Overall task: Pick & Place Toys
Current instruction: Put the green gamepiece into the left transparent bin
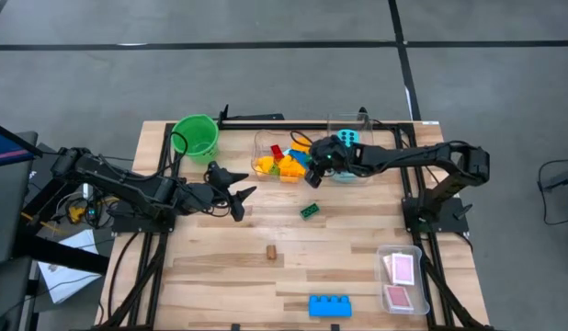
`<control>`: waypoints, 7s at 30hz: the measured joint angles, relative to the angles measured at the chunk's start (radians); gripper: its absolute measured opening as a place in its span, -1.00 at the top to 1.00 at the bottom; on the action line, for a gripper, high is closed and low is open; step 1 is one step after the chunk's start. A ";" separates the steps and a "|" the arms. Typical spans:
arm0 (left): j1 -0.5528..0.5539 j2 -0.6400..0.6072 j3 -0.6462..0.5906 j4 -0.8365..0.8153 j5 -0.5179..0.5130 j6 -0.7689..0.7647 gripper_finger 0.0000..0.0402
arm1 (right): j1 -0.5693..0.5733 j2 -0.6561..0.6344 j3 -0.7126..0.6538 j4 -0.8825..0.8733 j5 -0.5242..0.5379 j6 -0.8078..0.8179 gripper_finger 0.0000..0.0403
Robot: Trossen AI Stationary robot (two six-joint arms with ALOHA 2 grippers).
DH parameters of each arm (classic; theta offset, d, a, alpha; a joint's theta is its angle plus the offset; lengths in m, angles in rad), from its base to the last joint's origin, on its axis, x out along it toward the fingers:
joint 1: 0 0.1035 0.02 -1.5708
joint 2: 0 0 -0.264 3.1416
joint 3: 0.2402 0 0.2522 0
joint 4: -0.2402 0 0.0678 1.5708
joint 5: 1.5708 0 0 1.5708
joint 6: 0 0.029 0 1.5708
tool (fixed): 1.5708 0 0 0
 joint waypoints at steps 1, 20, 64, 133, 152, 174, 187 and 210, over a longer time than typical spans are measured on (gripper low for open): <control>0.000 0.000 0.000 0.000 0.000 0.000 -0.06 | 0.001 0.000 0.000 0.000 0.000 0.000 0.28; 0.000 0.000 0.000 0.000 0.000 -0.001 -0.06 | 0.013 -0.001 0.000 -0.004 -0.001 0.034 0.19; 0.000 0.000 0.000 0.000 0.000 -0.004 -0.06 | 0.407 -0.056 -0.025 -0.147 -0.189 -0.178 -0.21; 0.024 0.052 0.000 0.061 0.000 0.017 -0.06 | 0.345 0.168 -0.023 -0.088 -0.079 -0.226 -0.21; 0.024 0.052 0.000 0.061 0.000 0.021 -0.06 | 0.326 0.287 -0.018 -0.061 -0.087 -0.190 -0.21; 0.024 0.052 0.000 0.061 0.000 0.021 -0.06 | 0.312 0.186 -0.032 -0.122 -0.155 -0.158 0.35; 0.028 0.052 0.000 0.061 0.000 0.021 -0.06 | 0.319 -0.044 -0.024 0.185 0.198 -0.170 0.35; 0.028 0.052 0.000 0.062 0.000 0.021 -0.06 | 0.000 -0.011 -0.025 0.171 0.119 -0.015 0.35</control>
